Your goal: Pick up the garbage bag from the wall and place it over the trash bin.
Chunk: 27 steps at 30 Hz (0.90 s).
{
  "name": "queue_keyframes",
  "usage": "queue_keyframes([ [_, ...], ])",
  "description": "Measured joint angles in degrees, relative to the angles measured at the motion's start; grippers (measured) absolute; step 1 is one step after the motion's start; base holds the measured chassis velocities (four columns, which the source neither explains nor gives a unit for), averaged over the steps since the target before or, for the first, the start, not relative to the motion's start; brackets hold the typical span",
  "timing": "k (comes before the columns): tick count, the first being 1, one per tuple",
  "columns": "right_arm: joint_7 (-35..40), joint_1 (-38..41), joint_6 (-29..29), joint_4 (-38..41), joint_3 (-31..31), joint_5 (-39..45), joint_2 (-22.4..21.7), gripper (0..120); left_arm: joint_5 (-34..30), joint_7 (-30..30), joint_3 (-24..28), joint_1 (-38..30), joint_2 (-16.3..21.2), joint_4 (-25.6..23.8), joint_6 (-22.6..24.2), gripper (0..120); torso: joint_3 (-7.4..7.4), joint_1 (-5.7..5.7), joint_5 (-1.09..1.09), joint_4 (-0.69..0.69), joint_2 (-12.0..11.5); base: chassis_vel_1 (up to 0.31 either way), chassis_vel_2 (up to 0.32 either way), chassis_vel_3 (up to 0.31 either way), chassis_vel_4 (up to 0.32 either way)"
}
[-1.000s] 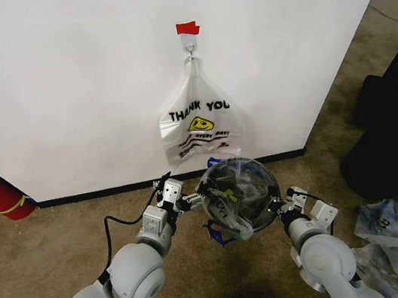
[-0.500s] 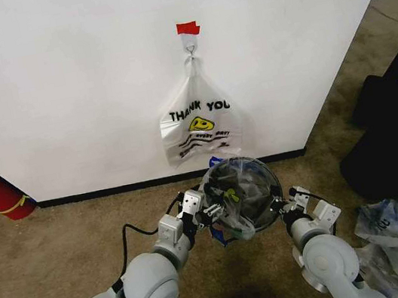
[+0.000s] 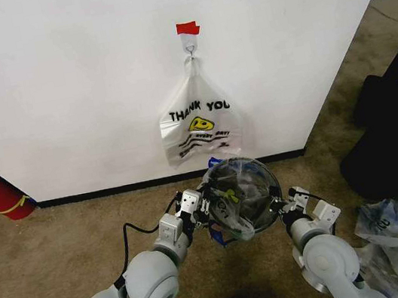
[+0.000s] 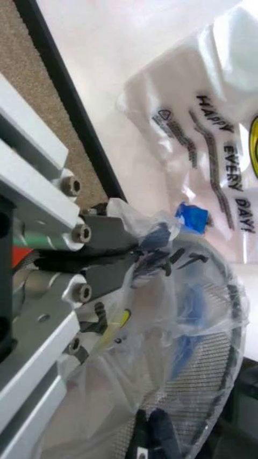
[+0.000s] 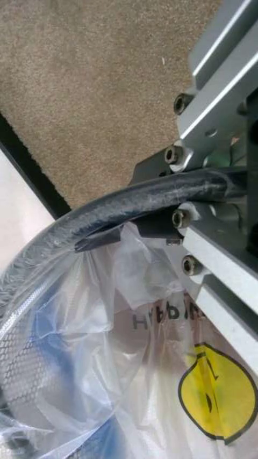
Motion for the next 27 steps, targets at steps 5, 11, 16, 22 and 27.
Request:
queue_keyframes([
  [5,-0.03,-0.02,0.01,-0.11,0.05,-0.03,-0.03,0,-0.27,-0.25,-0.46,0.01,0.0,-0.43,-0.31,0,0.0,0.0,0.0,0.0,0.0,0.0,0.0,0.0,0.0],
  [11,-0.49,-0.29,0.03,-0.17,0.16,-0.02,0.14,0,-1.79,-0.49,-1.97,0.03,0.13,-0.8,-0.33,0,0.0,0.0,0.0,0.0,0.0,0.0,0.0,0.0,0.0],
  [16,-0.79,-0.42,0.03,-0.18,0.25,0.14,0.22,0,-2.49,-0.56,-2.54,0.1,0.16,-0.46,-0.28,0,0.0,0.0,0.0,0.0,0.0,0.0,0.0,0.0,0.0],
  [22,-1.87,-1.31,-0.46,0.78,1.67,3.83,0.38,0,-6.97,2.34,-5.91,1.77,-0.03,7.62,-0.94,0,0.0,0.0,0.01,0.02,0.01,0.0,0.0,0.0,0.0],
  [27,-1.91,-1.38,-0.65,1.29,1.84,4.51,0.0,0,-9.34,3.31,-7.29,2.01,-0.23,10.84,-2.1,0,0.0,0.0,-0.01,-0.01,0.01,0.0,0.0,0.0,0.0],
])
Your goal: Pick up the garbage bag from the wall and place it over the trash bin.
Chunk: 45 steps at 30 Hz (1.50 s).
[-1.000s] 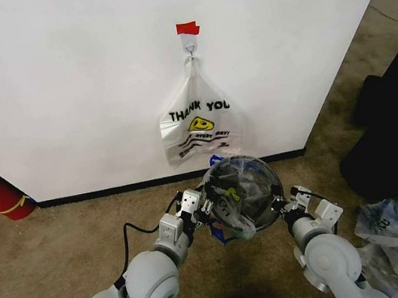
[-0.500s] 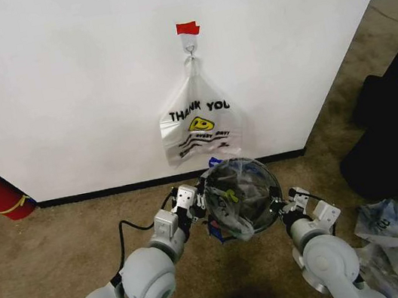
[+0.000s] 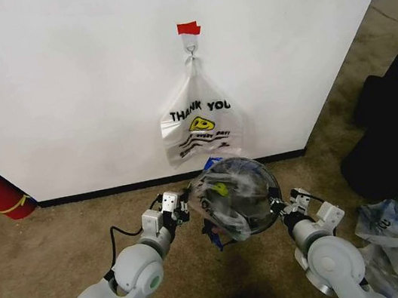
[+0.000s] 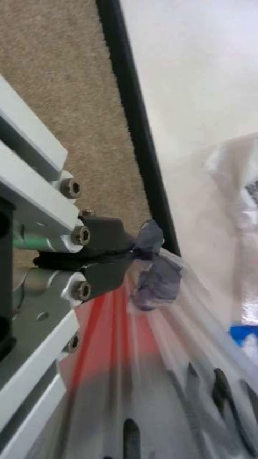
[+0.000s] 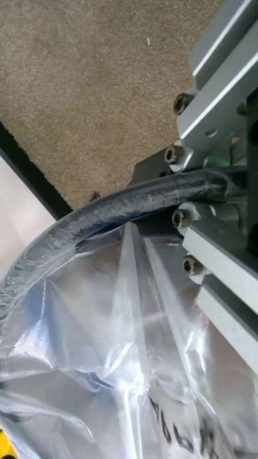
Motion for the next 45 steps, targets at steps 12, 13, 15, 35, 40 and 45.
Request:
queue_keyframes([
  [12,0.87,-0.63,-0.84,1.28,0.15,1.56,0.49,0,1.75,1.75,1.78,1.82,-1.27,0.48,-3.03,3,0.0,0.0,0.01,0.01,0.0,0.0,0.0,0.0,0.0],
  [13,0.9,-0.79,-0.84,1.34,0.22,1.56,0.5,0,1.64,1.54,1.46,1.98,-1.24,0.41,-3.0,8,0.0,0.0,0.01,0.0,0.0,0.0,0.0,0.0,0.0],
  [15,0.92,-1.0,-0.83,1.34,0.45,1.56,0.51,0,1.47,1.17,0.73,2.33,-0.96,-0.19,-2.65,15,0.0,0.0,0.01,0.01,0.0,0.0,0.0,0.0,0.0],
  [35,0.6,-1.53,5.99,0.05,-2.29,-13.28,4.2,0,-1.42,-5.11,-4.76,3.89,5.24,-19.83,12.93,53,-0.01,-0.01,0.01,0.01,0.0,0.0,0.0,0.0,0.0],
  [40,-0.86,-2.23,7.53,0.07,-3.72,-18.39,4.22,0,-4.29,-5.1,-1.54,1.02,4.97,-22.41,15.23,34,-0.01,-0.01,0.01,0.0,0.0,0.0,0.0,0.0,0.0],
  [45,-0.99,-2.3,8.05,0.3,-4.3,-19.54,4.3,0,-6.91,-5.11,0.25,-0.59,4.93,-22.54,15.5,19,-0.01,-0.01,0.0,0.01,0.0,0.0,0.0,0.0,0.0],
])
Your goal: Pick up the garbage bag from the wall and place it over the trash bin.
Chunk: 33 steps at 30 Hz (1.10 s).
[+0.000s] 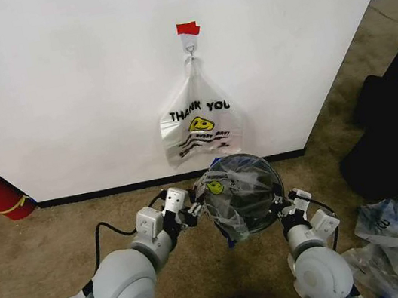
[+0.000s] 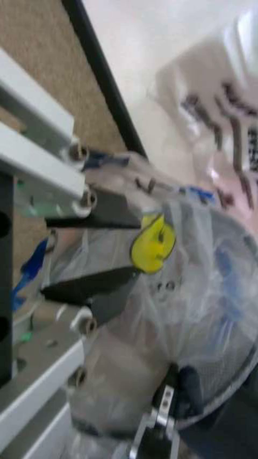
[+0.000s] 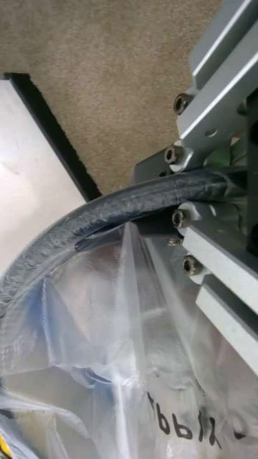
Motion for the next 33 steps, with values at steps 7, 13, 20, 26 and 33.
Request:
queue_keyframes([
  [7,-0.32,-0.18,2.0,-0.01,-1.52,-4.96,1.33,0,-8.9,-4.1,3.09,-3.96,-1.47,0.98,0.94,0,0.0,0.0,0.02,0.0,-0.01,0.0,0.0,0.0,0.0],
  [13,-3.81,-0.87,4.21,-0.73,-3.27,-12.07,2.15,0,-17.56,-9.32,6.23,-9.03,-4.54,3.91,1.42,0,0.0,0.0,0.01,-0.02,-0.01,0.0,0.0,0.0,0.0],
  [20,-4.74,-0.69,4.58,-1.55,-4.13,-13.89,2.91,0,-16.6,-11.85,11.3,-13.83,-9.05,11.17,-2.03,0,0.01,0.01,0.02,0.0,-0.01,0.0,0.0,0.0,0.0],
  [26,-4.91,-1.24,4.48,-1.89,-3.28,-13.23,2.6,0,-10.13,-13.37,15.94,-16.67,-14.77,17.58,-5.3,0,0.01,0.01,0.0,-0.03,-0.01,0.0,0.0,0.0,0.0],
  [33,-5.16,-1.85,4.48,-1.26,-2.78,-12.74,1.77,0,-8.36,-15.26,19.0,-20.19,-20.77,25.55,-4.75,0,0.01,0.01,0.02,0.0,-0.01,0.0,0.0,0.0,0.0],
])
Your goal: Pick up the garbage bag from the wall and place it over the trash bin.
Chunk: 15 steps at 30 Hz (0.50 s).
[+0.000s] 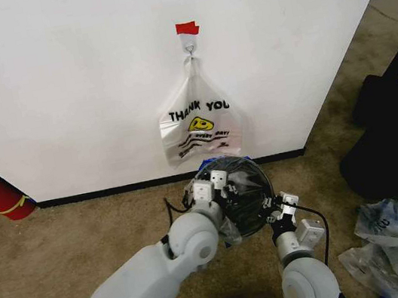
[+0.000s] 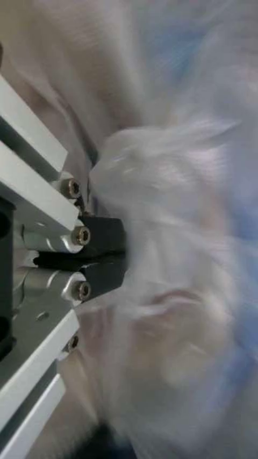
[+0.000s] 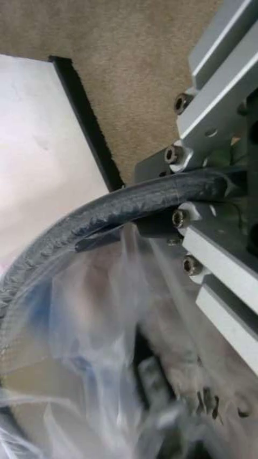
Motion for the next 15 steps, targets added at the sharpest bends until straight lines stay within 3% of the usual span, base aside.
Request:
queue_keyframes([
  [15,-1.19,-0.04,0.3,1.05,-0.06,-1.82,-1.26,0,-0.8,-1.11,2.22,-3.36,-3.85,9.31,1.62,0,0.0,0.0,-0.01,0.0,0.0,0.0,0.0,0.0,0.0],
])
